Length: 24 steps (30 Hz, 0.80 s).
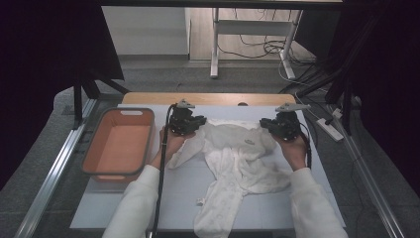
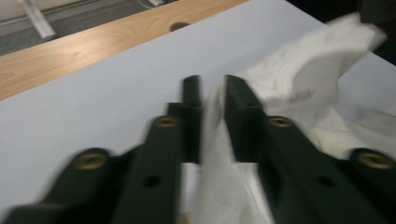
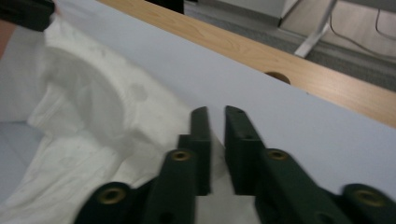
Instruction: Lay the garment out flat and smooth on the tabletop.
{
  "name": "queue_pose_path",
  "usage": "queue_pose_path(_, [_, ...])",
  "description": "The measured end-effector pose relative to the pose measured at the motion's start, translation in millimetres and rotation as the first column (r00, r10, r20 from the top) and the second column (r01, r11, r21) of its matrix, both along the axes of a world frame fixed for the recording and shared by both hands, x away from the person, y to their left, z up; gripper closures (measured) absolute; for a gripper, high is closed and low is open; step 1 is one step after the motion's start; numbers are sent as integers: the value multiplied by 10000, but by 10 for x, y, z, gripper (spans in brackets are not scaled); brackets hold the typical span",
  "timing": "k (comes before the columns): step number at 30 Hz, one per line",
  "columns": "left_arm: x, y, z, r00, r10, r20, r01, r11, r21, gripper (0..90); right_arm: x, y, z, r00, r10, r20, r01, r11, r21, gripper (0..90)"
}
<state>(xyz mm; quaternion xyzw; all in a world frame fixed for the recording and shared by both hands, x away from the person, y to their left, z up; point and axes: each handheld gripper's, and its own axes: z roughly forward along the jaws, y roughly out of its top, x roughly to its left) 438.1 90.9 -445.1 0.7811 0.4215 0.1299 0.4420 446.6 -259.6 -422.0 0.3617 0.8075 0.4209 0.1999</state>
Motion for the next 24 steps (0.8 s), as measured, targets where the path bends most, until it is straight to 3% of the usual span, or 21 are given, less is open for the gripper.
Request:
queue_pose_path(3, [-20, 5, 10, 9998, 169, -40, -169, 9997, 161, 476, 62, -7, -35, 9987, -504, -114, 504, 9987, 40, 587])
queue_pose_path(4, [-20, 5, 10, 9998, 169, -40, -169, 9997, 161, 427, 45, -20, -27, 9978, -656, -94, 658, 9977, 182, 531])
queue_pose_path(6, [-112, 58, 70, 10000, 81, 38, -81, 9999, 131, 380, -5, -62, -8, 9978, -656, -52, 658, 9967, 481, 517])
queue_pose_path(9, [-212, 100, 102, 9999, 41, 106, -40, 10000, -61, 352, -88, -120, -16, 9978, -663, -11, 663, 9970, 407, 483])
queue_pose_path(12, [-345, 105, 87, 9998, -164, 147, 163, 9998, 81, 350, -157, -167, -69, 9968, -798, -90, 801, 9961, 369, 474])
queue_pose_path(17, [-558, 115, 7, 9989, -457, 94, 456, 9989, 69, 346, -238, -228, -187, 9963, -758, -416, 777, 9958, 479, 457])
queue_pose_path(24, [-737, 128, -115, 9981, -622, 6, 622, 9980, -112, 344, -330, -193, -265, 9978, -594, -284, 601, 9979, 256, 454])
